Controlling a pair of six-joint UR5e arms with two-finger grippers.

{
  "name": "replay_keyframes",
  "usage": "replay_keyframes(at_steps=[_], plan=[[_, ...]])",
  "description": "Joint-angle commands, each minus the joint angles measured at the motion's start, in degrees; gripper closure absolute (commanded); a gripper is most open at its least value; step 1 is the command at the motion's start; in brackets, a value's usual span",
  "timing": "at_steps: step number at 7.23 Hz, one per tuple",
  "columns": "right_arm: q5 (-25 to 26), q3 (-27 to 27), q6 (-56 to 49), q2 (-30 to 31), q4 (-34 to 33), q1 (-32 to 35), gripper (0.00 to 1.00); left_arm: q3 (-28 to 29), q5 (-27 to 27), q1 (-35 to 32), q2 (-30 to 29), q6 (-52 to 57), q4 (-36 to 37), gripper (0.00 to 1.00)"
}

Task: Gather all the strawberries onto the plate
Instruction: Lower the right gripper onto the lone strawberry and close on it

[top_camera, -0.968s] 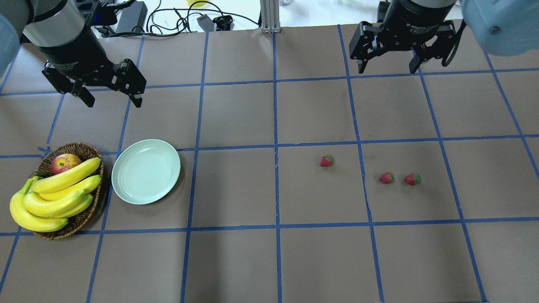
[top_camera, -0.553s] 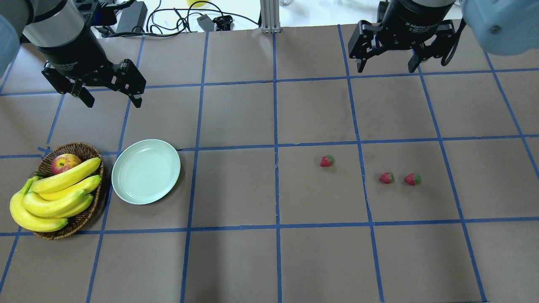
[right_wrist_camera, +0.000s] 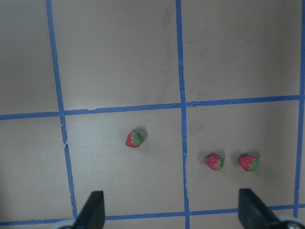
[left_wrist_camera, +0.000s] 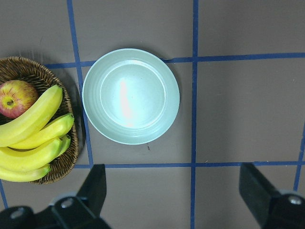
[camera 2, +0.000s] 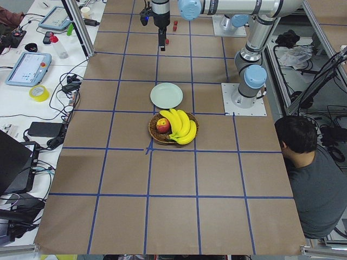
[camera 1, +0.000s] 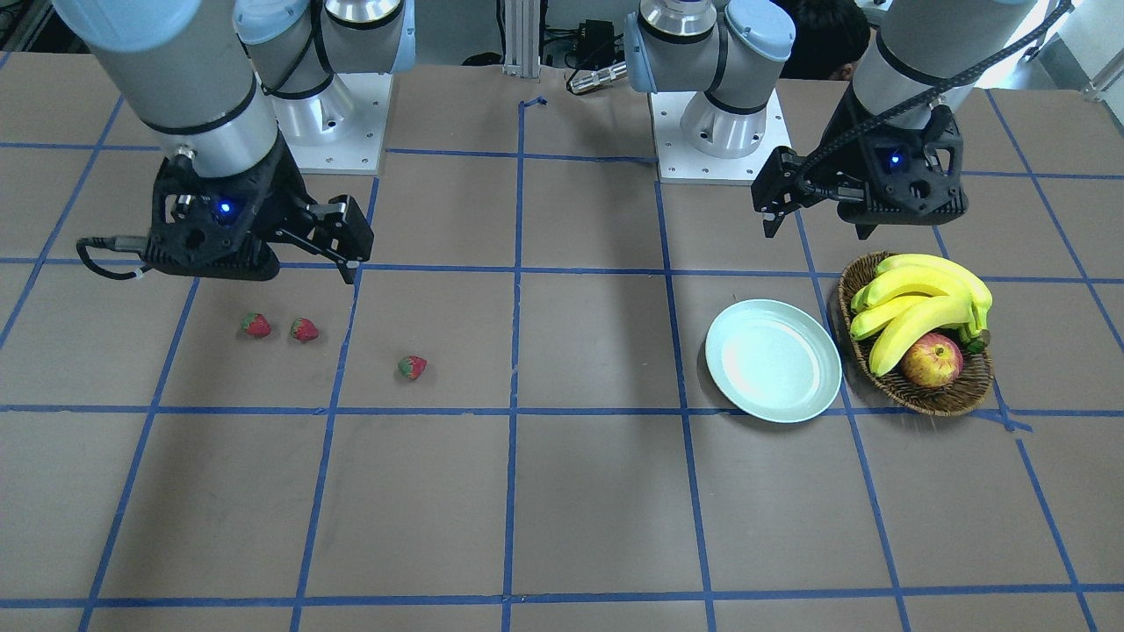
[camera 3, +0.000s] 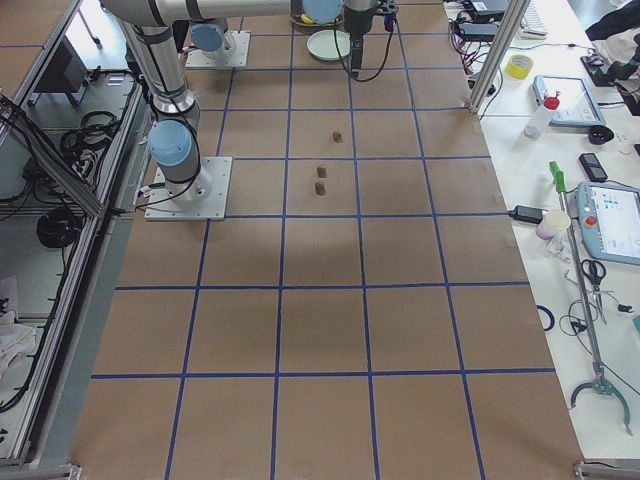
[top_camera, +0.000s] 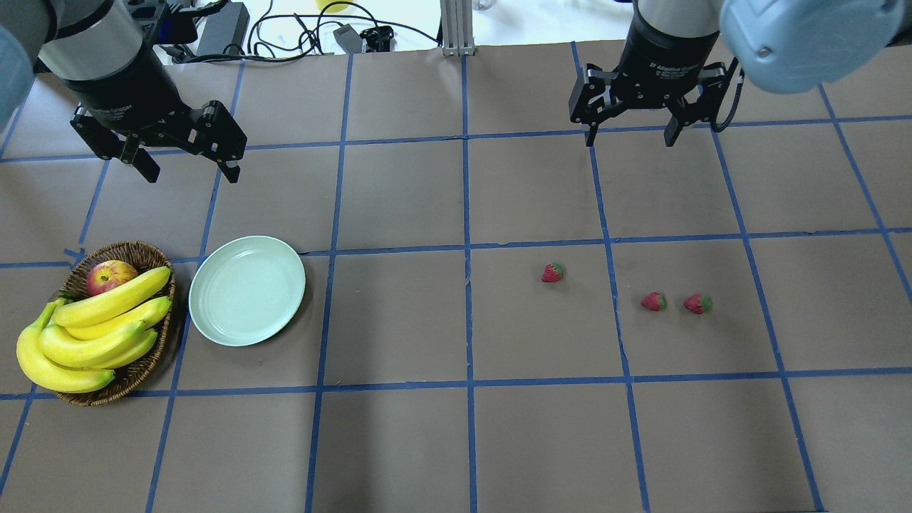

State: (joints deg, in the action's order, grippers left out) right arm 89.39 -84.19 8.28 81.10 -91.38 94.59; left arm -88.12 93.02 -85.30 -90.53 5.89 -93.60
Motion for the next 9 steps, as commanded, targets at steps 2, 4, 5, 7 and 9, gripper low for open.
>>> replay_keyframes(at_steps=[2,4,5,7,9], plan=[[-0.1,-7.2,3.7,-5.8,-9.5,1.4,0.0,0.0,0.0,0.1,0.0,0.0,0.1,0.0],[-0.3,-20.6,5.3,-6.8,-26.4,3.9,0.0,0.0,-0.1,0.0,-0.1,0.0,0.2,0.0],[0.3,-25.2,6.6,-8.6,-32.0,6.3,0.0,0.0,0.0,0.0,-0.1,0.0,0.2,0.0],[0.9,-31.7,6.7,-10.8,-39.2,6.7,0.05,0.0,0.0,0.0,-0.1,0.0,0.2,0.0],[1.0,-31.8,6.7,-12.2,-39.7,6.7,0.13,0.1,0.1,0.1,0.3,0.0,-0.2,0.0]])
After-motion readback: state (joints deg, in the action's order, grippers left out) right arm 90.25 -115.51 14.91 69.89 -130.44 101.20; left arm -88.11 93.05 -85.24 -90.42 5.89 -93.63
